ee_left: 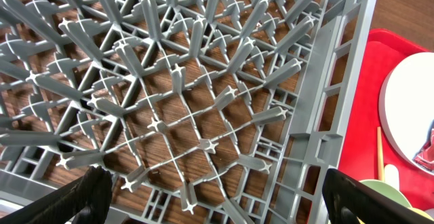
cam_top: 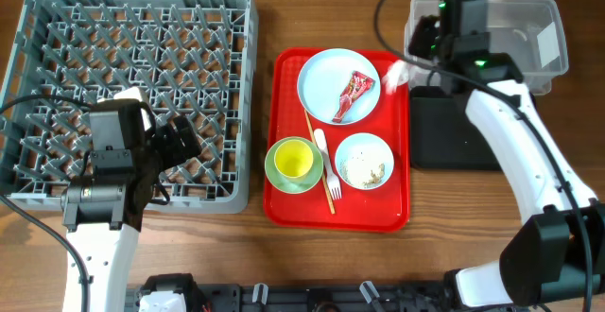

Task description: Sort waste into correct bins and load items into the dishwasher rack

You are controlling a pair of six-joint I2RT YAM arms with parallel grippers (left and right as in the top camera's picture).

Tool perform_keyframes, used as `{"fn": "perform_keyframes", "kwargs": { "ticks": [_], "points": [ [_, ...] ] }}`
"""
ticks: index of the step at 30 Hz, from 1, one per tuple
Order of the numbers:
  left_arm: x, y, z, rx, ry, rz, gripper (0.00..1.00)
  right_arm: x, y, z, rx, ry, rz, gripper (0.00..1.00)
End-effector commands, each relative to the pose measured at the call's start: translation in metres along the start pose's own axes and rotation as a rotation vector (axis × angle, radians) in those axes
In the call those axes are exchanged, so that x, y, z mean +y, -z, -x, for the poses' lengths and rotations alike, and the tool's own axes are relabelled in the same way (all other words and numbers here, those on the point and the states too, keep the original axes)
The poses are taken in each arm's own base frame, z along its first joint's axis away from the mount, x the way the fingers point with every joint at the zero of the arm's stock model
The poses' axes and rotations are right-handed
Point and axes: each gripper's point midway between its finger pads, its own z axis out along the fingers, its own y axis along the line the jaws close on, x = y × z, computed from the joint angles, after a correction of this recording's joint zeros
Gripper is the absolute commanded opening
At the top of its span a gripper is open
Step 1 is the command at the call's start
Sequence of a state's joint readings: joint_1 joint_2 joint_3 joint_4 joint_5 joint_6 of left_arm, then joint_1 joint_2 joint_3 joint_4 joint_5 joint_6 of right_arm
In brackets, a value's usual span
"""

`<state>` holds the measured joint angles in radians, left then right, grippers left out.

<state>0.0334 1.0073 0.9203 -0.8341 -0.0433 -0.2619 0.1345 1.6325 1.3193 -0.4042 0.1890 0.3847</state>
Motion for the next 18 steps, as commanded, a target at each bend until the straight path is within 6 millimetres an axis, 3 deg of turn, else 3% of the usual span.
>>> {"fn": "perform_keyframes", "kwargs": {
  "ticks": [1,5,9,12,15,18],
  "points": [
    [-0.005,0.004,0.006,-0.015,0.005,-0.018,1.00,-0.035,-0.003,0.025,-0.070,-0.064,-0.096,0.23],
    [-0.005,0.004,0.006,-0.015,0.005,-0.018,1.00,-0.050,-0.007,0.025,-0.051,-0.076,-0.099,0.26],
    [-0.005,0.004,0.006,-0.015,0.005,-0.018,1.00,-0.005,-0.005,0.011,0.029,0.036,0.145,0.31],
    [-0.005,0.004,0.006,-0.015,0.005,-0.018,1.00,0.028,0.002,-0.011,0.101,0.109,0.278,0.38],
    [-0.005,0.004,0.006,-0.015,0.005,-0.018,1.00,0.045,0.005,-0.031,0.146,0.169,0.301,0.41],
    [-0.005,0.004,0.006,-0.015,0.005,-0.018,1.00,0.049,-0.001,-0.051,0.184,0.210,0.231,0.43]
  ]
}}
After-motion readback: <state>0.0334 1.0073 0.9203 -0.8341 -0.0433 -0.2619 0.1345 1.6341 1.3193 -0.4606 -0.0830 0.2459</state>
